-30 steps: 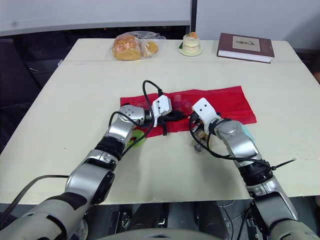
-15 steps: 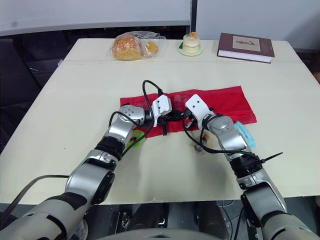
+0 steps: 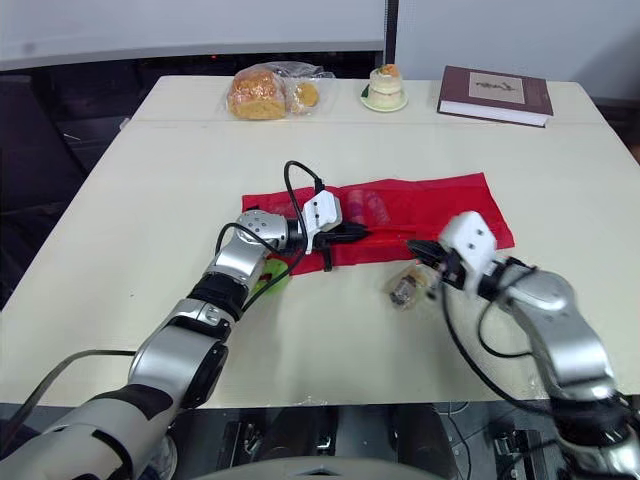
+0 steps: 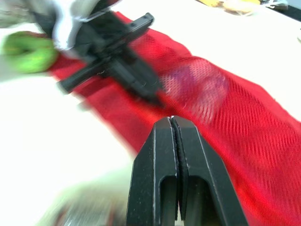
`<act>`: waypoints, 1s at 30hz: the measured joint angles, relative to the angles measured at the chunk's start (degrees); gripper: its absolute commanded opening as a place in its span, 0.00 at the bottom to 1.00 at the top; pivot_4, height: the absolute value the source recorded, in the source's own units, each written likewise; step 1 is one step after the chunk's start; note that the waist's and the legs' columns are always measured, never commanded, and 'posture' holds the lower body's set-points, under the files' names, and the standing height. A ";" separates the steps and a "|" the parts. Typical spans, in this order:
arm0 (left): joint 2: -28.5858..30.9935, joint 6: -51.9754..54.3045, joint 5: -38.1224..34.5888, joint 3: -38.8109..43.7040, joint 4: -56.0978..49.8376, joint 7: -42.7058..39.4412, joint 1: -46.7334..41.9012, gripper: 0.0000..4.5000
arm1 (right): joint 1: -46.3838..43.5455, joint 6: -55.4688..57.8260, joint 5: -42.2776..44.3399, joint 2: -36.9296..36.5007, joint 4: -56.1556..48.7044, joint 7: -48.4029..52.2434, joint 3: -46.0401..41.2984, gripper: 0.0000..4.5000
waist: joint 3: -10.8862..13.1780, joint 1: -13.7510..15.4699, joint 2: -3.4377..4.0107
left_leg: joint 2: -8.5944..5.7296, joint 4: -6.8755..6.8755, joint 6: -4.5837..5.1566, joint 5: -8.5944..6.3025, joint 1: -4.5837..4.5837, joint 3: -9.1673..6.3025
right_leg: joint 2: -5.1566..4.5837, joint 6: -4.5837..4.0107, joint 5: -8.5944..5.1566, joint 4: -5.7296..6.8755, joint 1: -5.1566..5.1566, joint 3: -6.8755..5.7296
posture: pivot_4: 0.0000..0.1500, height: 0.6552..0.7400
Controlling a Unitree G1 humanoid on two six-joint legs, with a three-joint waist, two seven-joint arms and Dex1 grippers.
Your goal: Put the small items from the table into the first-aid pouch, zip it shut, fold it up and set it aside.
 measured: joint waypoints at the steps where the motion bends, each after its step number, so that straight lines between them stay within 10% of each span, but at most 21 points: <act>1: 0.04 -0.03 0.00 0.00 0.23 0.02 -0.03 0.00 | 2.52 0.11 2.50 -1.94 -1.14 2.11 -3.32 0.12 | 0.00 0.05 0.00 | 0.00 0.02 0.01 0.00 0.04 0.03 | 0.00 0.02 0.01 -0.03 0.05 0.02 | 1.00 0.87; 11: 0.08 -0.89 0.00 0.00 1.28 -0.07 -0.32 0.00 | 18.55 4.65 21.79 -13.45 -3.83 16.05 -31.27 1.00 | 0.02 0.82 0.02 | 0.05 0.04 0.11 -0.07 0.23 0.04 | 0.07 0.03 0.00 -0.10 0.25 0.06 | 1.00 0.87; 22: -0.13 -2.36 0.01 0.00 3.87 -0.26 -1.12 0.00 | 24.68 5.48 26.26 -17.97 -4.00 21.25 -40.63 1.00 | 0.02 0.85 0.01 | 0.06 0.05 0.11 -0.07 0.27 0.07 | 0.08 0.04 -0.01 -0.12 0.29 0.08 | 1.00 0.87; 30: -0.34 -3.00 0.05 0.00 4.72 -0.63 -1.50 0.00 | 14.66 -5.02 17.38 -19.48 0.25 22.68 -24.17 1.00 | 0.02 0.79 0.00 | 0.05 0.09 0.11 -0.07 0.27 0.08 | 0.08 0.04 -0.01 -0.12 0.29 0.07 | 1.00 0.87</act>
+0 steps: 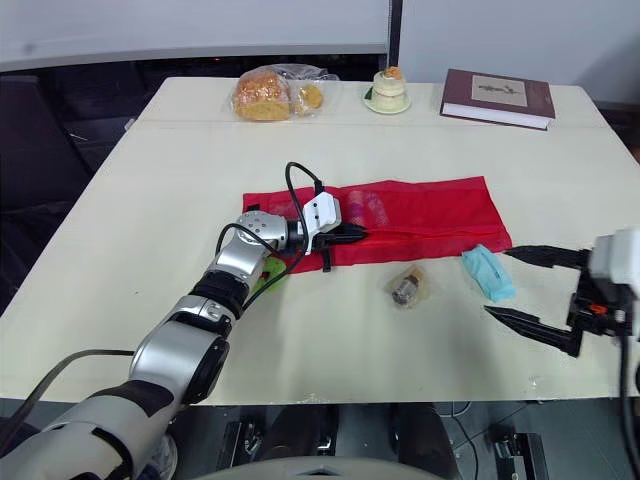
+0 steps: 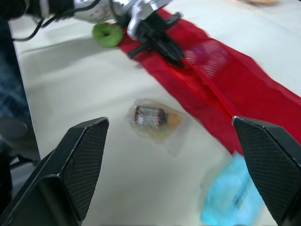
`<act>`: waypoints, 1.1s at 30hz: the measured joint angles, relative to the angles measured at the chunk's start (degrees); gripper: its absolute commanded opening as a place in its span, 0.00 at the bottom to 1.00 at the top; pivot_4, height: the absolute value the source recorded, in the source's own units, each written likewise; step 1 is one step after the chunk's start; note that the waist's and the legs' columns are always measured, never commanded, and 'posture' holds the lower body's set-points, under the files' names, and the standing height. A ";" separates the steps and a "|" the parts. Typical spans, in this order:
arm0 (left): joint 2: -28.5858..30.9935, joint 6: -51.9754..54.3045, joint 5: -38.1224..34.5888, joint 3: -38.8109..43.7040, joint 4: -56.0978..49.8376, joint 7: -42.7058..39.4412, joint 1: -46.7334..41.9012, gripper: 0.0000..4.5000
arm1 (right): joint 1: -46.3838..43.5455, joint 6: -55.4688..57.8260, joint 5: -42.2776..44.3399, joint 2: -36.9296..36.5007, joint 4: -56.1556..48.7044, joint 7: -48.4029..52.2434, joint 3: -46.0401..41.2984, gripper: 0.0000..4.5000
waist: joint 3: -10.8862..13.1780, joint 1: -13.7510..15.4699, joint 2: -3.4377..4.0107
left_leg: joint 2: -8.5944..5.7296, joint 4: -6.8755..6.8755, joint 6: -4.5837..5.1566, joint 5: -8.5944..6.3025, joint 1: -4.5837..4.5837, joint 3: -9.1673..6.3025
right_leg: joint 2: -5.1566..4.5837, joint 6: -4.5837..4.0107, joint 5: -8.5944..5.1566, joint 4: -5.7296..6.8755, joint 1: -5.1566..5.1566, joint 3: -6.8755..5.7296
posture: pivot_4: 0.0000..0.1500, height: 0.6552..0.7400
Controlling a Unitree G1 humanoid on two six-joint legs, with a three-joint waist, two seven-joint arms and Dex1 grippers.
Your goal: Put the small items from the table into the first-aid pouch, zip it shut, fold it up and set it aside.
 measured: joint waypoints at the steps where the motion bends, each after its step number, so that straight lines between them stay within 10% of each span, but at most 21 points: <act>1: -0.20 -0.03 0.00 0.00 0.03 0.00 -0.06 0.00 | -1.22 -1.97 -2.05 -0.20 1.67 0.71 2.92 1.00 | 0.00 0.12 0.01 | 0.00 0.00 0.00 0.00 -0.02 -0.02 | 0.00 0.00 0.00 0.00 -0.01 -0.02 | 1.00 0.87; 17: -0.83 0.13 0.72 0.02 0.16 1.31 -0.32 0.00 | -40.77 -27.35 -29.75 9.45 37.94 14.09 45.23 1.00 | 0.05 0.08 0.00 | -0.03 0.10 -0.03 0.02 -0.07 0.00 | -0.06 -0.01 0.01 0.05 -0.03 -0.10 | 1.00 0.87; 27: -0.87 0.12 1.00 0.01 0.18 2.26 -0.30 0.00 | -50.07 -38.74 -37.10 13.49 49.26 18.88 52.19 1.00 | 0.04 0.11 0.01 | -0.03 0.10 -0.06 0.04 -0.09 -0.03 | -0.09 -0.01 0.02 0.05 -0.03 -0.13 | 1.00 0.87; 33: -0.81 0.12 0.99 0.01 0.17 2.33 -0.28 0.00 | -49.28 -37.71 -37.59 12.27 48.49 19.32 51.96 0.53 | 0.04 0.02 0.01 | -0.04 0.11 -0.06 0.03 -0.07 -0.01 | -0.13 -0.02 0.03 0.07 -0.03 -0.11 | 1.00 0.87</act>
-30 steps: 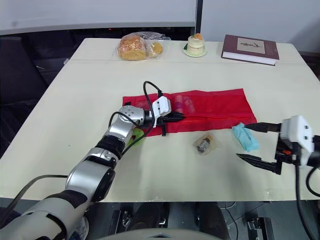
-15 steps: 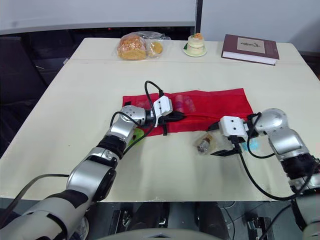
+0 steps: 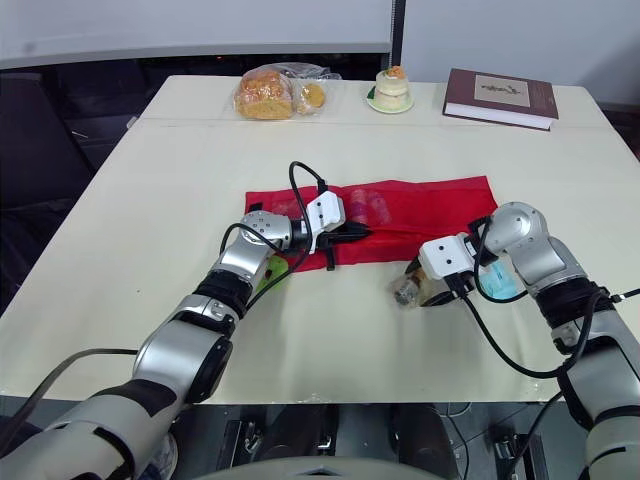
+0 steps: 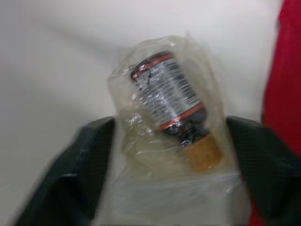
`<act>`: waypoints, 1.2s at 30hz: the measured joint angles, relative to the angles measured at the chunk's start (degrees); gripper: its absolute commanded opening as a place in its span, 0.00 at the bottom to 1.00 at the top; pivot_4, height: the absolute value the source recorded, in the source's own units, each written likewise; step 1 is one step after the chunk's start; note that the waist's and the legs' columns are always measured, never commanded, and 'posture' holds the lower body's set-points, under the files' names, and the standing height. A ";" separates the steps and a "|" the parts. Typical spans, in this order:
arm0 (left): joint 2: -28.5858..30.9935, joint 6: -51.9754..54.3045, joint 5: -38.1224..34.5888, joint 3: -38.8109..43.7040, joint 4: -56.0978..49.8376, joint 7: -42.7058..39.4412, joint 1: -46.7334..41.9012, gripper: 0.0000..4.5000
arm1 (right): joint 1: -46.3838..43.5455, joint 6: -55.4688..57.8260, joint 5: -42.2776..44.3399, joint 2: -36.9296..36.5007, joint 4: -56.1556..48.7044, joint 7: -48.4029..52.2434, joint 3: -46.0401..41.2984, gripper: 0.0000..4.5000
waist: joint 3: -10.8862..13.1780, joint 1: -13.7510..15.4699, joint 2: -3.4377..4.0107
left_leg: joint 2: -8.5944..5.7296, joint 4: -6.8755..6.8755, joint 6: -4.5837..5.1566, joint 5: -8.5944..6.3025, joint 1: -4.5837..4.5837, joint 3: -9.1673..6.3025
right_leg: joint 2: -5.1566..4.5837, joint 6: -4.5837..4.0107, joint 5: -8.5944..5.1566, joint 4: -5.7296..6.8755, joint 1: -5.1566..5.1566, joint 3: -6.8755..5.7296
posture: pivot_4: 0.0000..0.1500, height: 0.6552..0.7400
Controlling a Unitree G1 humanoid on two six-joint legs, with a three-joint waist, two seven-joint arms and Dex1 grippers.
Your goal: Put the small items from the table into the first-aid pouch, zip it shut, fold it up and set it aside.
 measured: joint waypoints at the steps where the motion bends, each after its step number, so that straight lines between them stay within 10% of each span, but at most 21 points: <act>1: -0.01 0.00 0.00 0.00 -0.01 0.00 0.03 0.00 | 0.51 0.76 0.23 -0.37 -0.81 -0.05 -0.16 0.42 | 0.00 0.02 0.00 | 0.00 0.00 0.00 0.00 0.00 -0.01 | 0.00 0.00 0.00 0.00 0.00 0.00 | 1.00 0.87; 5: -0.20 0.00 0.01 0.01 -0.03 0.07 0.09 0.00 | 5.38 8.08 1.79 -3.21 -7.86 -1.24 -2.25 0.08 | 0.00 0.02 0.00 | 0.00 0.00 0.01 -0.01 -0.01 0.00 | -0.04 0.00 0.00 0.01 0.00 -0.01 | 1.00 0.87; 21: -1.06 -0.01 0.01 0.01 0.16 -0.19 0.02 0.00 | 19.33 75.76 10.63 8.48 -46.14 -39.49 -19.30 0.08 | -0.01 0.06 0.01 | -0.03 0.01 0.02 -0.02 -0.06 -0.10 | -0.13 0.00 0.00 0.08 -0.03 -0.09 | 1.00 0.87; 36: -1.38 1.41 -0.65 0.05 -1.31 -0.20 0.10 0.00 | 8.66 105.35 14.85 24.93 -42.98 -57.59 -25.14 0.08 | -0.02 0.00 0.03 | -0.24 0.00 0.05 -0.02 -0.09 -0.17 | -0.18 0.00 0.00 0.08 -0.03 -0.13 | 1.00 0.87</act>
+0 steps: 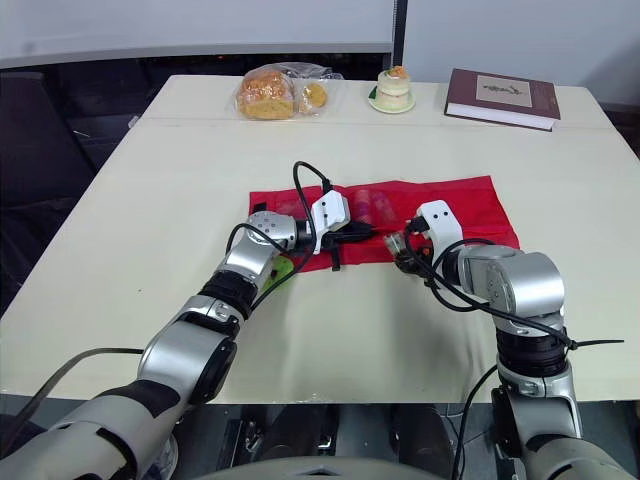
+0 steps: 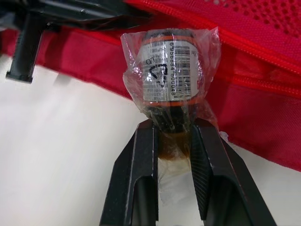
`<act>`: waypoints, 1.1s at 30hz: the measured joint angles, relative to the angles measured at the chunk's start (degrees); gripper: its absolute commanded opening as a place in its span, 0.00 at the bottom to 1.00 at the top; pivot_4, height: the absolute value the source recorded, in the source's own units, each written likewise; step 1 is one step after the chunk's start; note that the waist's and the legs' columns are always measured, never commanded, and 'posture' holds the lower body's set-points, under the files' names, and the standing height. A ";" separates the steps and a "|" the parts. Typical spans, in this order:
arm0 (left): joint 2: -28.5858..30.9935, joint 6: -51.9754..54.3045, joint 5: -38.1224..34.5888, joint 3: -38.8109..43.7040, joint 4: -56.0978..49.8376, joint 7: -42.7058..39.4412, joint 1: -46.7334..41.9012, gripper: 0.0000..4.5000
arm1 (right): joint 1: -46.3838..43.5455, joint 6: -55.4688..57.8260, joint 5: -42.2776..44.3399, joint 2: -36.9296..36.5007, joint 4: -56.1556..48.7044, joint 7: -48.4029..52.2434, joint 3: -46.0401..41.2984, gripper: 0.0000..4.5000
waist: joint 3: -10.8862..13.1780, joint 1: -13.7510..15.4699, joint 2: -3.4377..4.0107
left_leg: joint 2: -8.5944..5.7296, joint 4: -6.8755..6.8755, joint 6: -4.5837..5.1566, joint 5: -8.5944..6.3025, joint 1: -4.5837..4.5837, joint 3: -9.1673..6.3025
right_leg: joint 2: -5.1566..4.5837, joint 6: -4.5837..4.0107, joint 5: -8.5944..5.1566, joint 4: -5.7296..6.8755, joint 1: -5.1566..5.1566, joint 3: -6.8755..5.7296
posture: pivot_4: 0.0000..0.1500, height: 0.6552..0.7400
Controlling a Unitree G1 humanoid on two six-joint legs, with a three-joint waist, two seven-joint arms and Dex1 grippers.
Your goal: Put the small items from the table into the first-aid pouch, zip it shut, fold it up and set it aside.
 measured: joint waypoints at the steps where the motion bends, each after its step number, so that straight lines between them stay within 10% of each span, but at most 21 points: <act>1: 0.00 0.17 -0.09 0.00 -0.25 0.00 0.07 0.00 | -0.36 0.55 0.45 0.80 0.41 -0.47 -0.66 0.08 | 0.00 -0.04 0.00 | 0.00 0.00 0.00 0.00 0.00 0.00 | 0.00 0.00 0.00 0.00 0.00 0.00 | 1.00 0.87; 33: 0.77 2.10 -1.18 0.64 -7.11 -0.44 4.28 0.00 | -12.96 0.98 3.87 15.17 21.28 -16.91 -20.34 0.08 | -0.02 -1.39 0.05 | 0.02 -0.13 0.00 0.00 -0.11 0.12 | -0.02 0.00 0.00 0.12 -0.26 0.10 | 1.00 0.87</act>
